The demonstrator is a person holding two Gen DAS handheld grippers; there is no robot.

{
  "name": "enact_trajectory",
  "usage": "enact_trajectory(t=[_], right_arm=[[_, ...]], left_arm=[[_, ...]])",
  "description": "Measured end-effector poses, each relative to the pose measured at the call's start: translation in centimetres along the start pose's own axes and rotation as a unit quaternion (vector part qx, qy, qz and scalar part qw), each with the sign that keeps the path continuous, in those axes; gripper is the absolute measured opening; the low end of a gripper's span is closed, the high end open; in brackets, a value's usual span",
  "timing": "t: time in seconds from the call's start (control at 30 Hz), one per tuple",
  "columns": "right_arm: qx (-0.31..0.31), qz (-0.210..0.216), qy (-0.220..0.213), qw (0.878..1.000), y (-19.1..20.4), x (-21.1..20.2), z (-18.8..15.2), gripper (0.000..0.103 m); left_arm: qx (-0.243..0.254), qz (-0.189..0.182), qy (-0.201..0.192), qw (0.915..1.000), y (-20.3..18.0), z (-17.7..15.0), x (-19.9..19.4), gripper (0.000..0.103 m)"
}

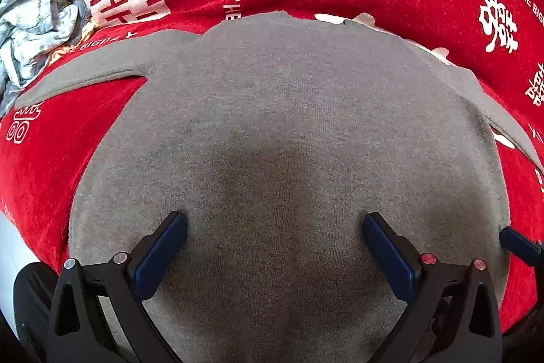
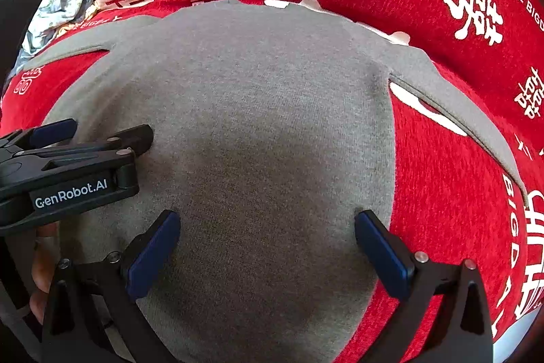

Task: Fold small clothes
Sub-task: 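Position both grippers open above the grey sweatshirt body, then grasp the ribbed sleeve cuff with the right gripper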

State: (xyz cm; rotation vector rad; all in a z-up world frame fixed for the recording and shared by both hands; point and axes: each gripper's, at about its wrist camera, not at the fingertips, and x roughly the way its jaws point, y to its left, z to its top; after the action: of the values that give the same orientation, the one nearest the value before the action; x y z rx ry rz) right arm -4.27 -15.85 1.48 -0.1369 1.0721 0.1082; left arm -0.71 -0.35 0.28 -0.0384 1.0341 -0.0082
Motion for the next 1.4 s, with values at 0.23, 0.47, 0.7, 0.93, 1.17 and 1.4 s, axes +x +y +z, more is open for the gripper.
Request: enact_trajectory(t=[0.23, 0.47, 0.7, 0.93, 1.17, 1.4], right_arm=[[0.029, -0.002, -0.01, 1.0, -2.4, -1.1, 0.5, 0.103], [0.169, -0.038, -0.017, 0.985, -13.0, -2.3, 1.0, 0.103], [0.369, -0.025, -0.04, 0.928, -27.5, -2.5, -1.0, 0.103], [0.456, -0.012, -0.079, 0.887, -36.1, -0.5, -0.8, 0.103], [0.455, -0.037, -0.092, 0.885, -39.3, 2.3, 2.1, 0.092], [0.47, 0.009, -0.126, 0.874, -41.3, 2.2, 1.1, 0.016]], left_arm=[[0.036, 0.022, 0.023, 0.9988, -1.1, 1.0, -0.2, 0.103], [0.086, 0.011, 0.049, 0.9951, -5.2, 2.3, -0.1, 0.103], [0.095, -0.006, 0.085, 0.9919, -9.6, 4.3, 1.7, 0.103], [0.083, -0.004, 0.099, 0.9917, -11.6, 5.7, 2.9, 0.103], [0.066, -0.005, 0.107, 0.9921, -13.3, 9.6, 4.9, 0.103], [0.039, -0.025, 0.101, 0.9938, -16.0, 14.8, 7.8, 0.103]])
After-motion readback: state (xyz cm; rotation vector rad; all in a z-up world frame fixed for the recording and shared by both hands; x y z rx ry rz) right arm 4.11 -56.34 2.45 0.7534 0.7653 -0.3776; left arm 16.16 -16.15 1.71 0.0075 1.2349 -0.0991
